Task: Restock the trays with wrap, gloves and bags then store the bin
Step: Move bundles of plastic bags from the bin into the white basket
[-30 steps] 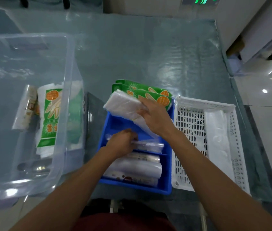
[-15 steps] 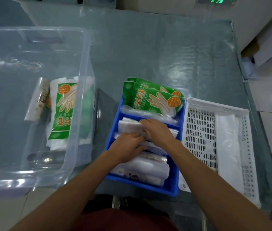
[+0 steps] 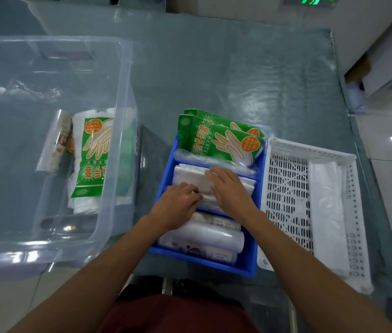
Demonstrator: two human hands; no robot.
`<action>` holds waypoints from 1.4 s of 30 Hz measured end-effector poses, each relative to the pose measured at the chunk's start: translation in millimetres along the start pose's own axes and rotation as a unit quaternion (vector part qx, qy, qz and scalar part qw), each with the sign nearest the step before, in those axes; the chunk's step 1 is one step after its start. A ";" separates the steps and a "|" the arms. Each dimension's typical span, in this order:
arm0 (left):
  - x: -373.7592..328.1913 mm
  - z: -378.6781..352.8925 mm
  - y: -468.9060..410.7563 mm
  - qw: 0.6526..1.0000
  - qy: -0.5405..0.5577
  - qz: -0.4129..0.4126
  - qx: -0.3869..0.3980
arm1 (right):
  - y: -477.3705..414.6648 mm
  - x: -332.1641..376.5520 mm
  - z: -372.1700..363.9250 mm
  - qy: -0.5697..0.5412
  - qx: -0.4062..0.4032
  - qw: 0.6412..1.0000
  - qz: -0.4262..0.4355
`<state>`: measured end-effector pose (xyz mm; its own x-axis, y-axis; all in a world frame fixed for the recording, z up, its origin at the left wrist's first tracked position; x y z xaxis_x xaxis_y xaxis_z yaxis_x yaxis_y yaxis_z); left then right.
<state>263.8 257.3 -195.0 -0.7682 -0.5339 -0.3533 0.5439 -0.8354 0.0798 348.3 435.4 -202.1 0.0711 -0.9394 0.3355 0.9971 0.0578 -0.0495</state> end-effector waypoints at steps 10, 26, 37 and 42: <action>-10.6 13.6 -2.4 0.998 -0.046 0.014 0.028 | 5.5 7.0 0.7 0.013 0.054 0.998 -0.018; -62.4 106.3 -37.8 0.997 -0.073 0.033 -0.021 | -2.3 9.6 122.1 0.016 -0.044 0.986 -0.158; -20.6 235.8 -42.4 0.989 -0.044 0.067 -0.126 | -66.7 51.6 188.3 -0.023 -0.120 0.987 -0.101; 50.5 280.8 -19.7 0.975 -0.011 0.129 -0.182 | -117.6 105.5 199.1 -0.070 -0.145 0.986 -0.035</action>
<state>119.5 210.1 47.3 -0.5957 -0.7254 -0.3449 0.8000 -0.5744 -0.1736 243.9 396.8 26.5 0.0252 -0.8803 0.4737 0.9514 -0.1243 -0.2816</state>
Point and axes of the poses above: each hand's wrist, its own y-axis away from the middle knuckle, its own z-axis out of the back of the hand, x = y × z, the point moved 1 cm from there along -y, towards the middle knuckle, and after that the axes turned 9 degrees about z, right-handed, at the moved point
